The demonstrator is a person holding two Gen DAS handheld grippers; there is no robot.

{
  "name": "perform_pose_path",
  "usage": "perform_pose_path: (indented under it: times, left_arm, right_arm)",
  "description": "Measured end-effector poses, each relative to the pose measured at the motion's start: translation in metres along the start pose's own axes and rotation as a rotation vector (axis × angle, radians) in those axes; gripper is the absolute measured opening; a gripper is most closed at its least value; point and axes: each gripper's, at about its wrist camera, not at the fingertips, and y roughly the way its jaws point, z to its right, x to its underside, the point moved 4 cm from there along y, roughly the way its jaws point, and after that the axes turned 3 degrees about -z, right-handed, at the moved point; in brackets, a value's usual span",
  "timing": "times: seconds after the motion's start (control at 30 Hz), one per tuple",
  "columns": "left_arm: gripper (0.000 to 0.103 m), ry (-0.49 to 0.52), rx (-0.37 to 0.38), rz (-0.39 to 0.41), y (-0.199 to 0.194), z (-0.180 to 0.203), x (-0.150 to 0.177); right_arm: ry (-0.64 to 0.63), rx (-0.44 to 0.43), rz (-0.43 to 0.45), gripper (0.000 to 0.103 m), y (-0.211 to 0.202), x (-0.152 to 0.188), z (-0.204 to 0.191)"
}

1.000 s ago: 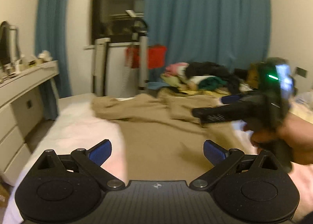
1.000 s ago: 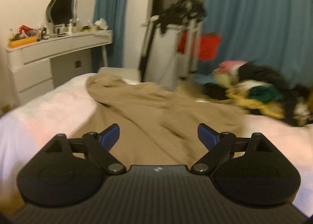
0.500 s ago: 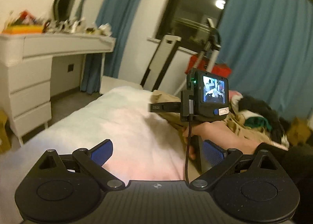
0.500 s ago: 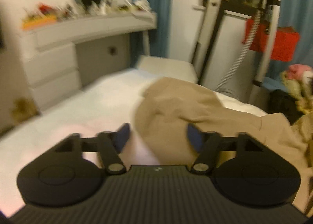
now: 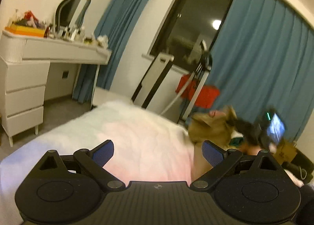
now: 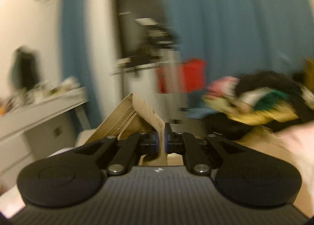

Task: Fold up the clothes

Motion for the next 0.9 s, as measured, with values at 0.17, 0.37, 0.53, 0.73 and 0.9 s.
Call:
perform_pose_path:
  times: [0.17, 0.37, 0.53, 0.73, 0.9]
  left_arm:
    - [0.098, 0.049, 0.046, -0.107, 0.016, 0.026, 0.015]
    - [0.098, 0.139, 0.088, -0.190, 0.043, 0.057, 0.033]
    - [0.098, 0.181, 0.136, -0.247, 0.048, 0.072, 0.046]
    - [0.098, 0.323, 0.102, -0.225, 0.030, 0.090, 0.048]
    - [0.094, 0.335, 0.175, -0.282, 0.012, 0.096, 0.049]
  right_arm:
    - [0.154, 0.177, -0.104, 0.011, 0.008, 0.032, 0.095]
    - [0.151, 0.098, -0.187, 0.092, -0.009, 0.046, 0.095]
    - [0.094, -0.004, -0.196, 0.089, -0.062, 0.029, 0.071]
    - [0.107, -0.073, -0.157, 0.089, -0.171, 0.012, 0.056]
    - [0.148, -0.092, -0.163, 0.089, -0.268, 0.032, 0.060]
